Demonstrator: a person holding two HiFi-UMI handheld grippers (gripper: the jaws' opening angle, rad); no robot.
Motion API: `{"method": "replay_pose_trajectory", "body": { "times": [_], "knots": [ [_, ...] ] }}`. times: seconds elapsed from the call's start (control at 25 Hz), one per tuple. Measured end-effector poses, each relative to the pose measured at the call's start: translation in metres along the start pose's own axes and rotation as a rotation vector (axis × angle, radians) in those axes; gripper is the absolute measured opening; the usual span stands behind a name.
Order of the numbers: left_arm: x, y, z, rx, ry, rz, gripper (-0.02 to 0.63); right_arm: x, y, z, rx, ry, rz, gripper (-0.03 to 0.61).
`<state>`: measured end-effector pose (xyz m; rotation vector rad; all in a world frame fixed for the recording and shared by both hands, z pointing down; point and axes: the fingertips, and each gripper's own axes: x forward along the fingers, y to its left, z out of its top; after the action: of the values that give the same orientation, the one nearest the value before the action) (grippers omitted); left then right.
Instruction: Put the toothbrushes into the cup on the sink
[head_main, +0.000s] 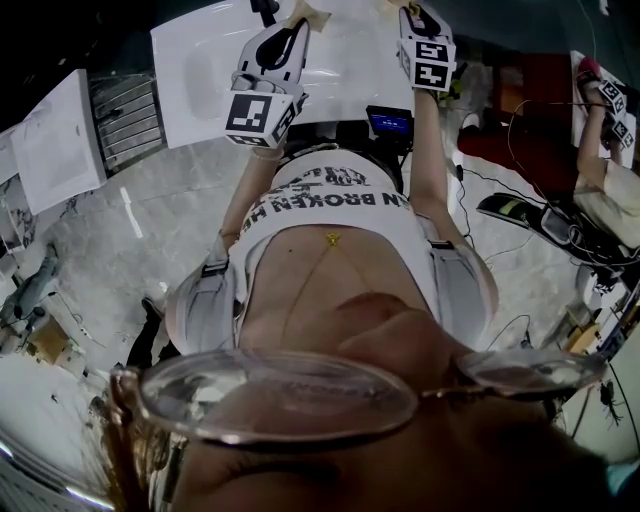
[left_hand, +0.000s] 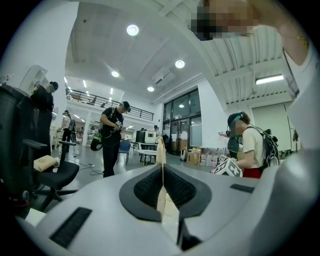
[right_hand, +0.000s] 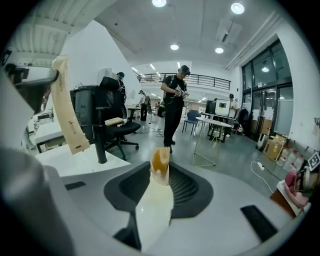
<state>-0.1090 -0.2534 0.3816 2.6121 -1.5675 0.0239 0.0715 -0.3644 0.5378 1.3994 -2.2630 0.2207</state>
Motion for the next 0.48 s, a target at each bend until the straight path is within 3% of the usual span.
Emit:
{"method": "replay_pose_trajectory", "body": {
  "times": [0.2,0.48],
  "knots": [
    [0.002,0.003,0.0,-0.003,0.0,-0.002,0.018,-0.009,0.001,0.007,0.043,-0.032,0.015,0.159],
    [0.008,0.002,-0.001,0.023,0.003,-0.033,0.018,-0.038,-0.001,0.016,0.097,-0.099,-0.028,0.161]
  ]
}}
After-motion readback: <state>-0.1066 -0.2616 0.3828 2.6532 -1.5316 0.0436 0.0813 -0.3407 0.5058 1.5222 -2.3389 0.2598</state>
